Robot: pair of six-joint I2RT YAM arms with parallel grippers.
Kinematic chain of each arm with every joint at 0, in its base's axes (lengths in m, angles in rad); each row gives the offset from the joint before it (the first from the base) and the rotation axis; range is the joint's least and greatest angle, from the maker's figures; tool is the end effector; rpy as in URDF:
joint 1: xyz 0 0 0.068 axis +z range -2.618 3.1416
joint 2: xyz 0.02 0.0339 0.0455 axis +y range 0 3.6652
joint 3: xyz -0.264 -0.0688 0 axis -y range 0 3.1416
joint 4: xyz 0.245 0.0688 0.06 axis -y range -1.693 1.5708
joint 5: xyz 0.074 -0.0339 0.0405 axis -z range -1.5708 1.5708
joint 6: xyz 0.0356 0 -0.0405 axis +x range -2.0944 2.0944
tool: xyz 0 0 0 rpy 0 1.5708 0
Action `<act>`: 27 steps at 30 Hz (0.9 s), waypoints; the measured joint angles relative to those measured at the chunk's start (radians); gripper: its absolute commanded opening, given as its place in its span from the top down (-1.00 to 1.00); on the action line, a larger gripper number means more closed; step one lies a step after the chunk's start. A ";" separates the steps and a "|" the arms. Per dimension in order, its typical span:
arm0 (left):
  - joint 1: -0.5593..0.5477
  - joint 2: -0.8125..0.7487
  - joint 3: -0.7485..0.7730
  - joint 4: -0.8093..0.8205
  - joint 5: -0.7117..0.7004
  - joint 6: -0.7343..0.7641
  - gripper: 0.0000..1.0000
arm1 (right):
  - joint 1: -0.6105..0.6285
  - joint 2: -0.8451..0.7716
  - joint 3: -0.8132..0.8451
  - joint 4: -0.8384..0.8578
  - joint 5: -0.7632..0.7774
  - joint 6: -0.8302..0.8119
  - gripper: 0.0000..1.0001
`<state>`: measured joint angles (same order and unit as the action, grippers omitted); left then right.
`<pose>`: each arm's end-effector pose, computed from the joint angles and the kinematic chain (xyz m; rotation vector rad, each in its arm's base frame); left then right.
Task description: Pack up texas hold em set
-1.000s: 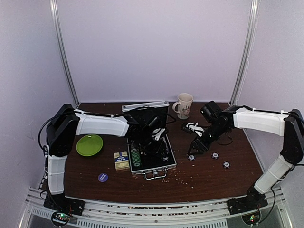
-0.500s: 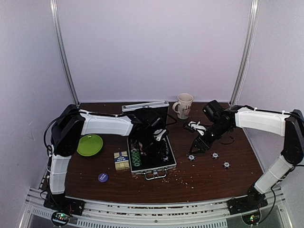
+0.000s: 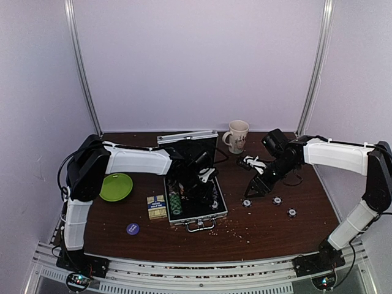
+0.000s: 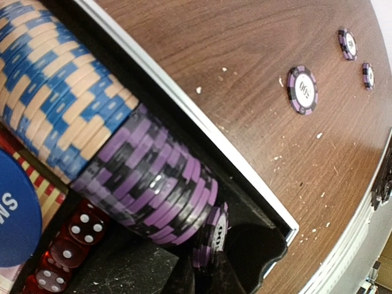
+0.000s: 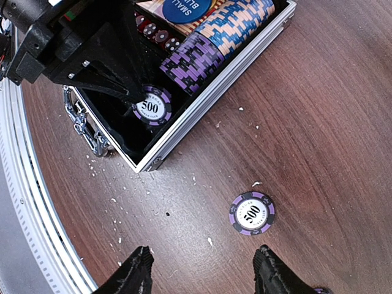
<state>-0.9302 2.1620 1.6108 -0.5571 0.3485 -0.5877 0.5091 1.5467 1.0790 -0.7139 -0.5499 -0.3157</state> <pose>0.2623 -0.3722 0.1593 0.6176 2.8602 -0.8471 0.2520 0.1620 0.2240 -1.2191 2.4121 0.8090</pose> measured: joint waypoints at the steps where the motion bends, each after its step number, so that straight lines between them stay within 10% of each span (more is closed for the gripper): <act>1: 0.000 0.000 0.000 0.002 0.004 0.003 0.76 | 0.000 0.000 0.000 0.000 0.000 0.000 -0.14; 27: -0.030 -0.001 0.105 -0.081 -0.195 0.420 0.96 | -0.013 0.010 0.000 0.000 0.000 0.000 -0.14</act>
<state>-0.9600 2.1609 1.7161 -0.6384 0.1539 -0.1677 0.4965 1.5562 1.0790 -0.7136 -0.5495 -0.3161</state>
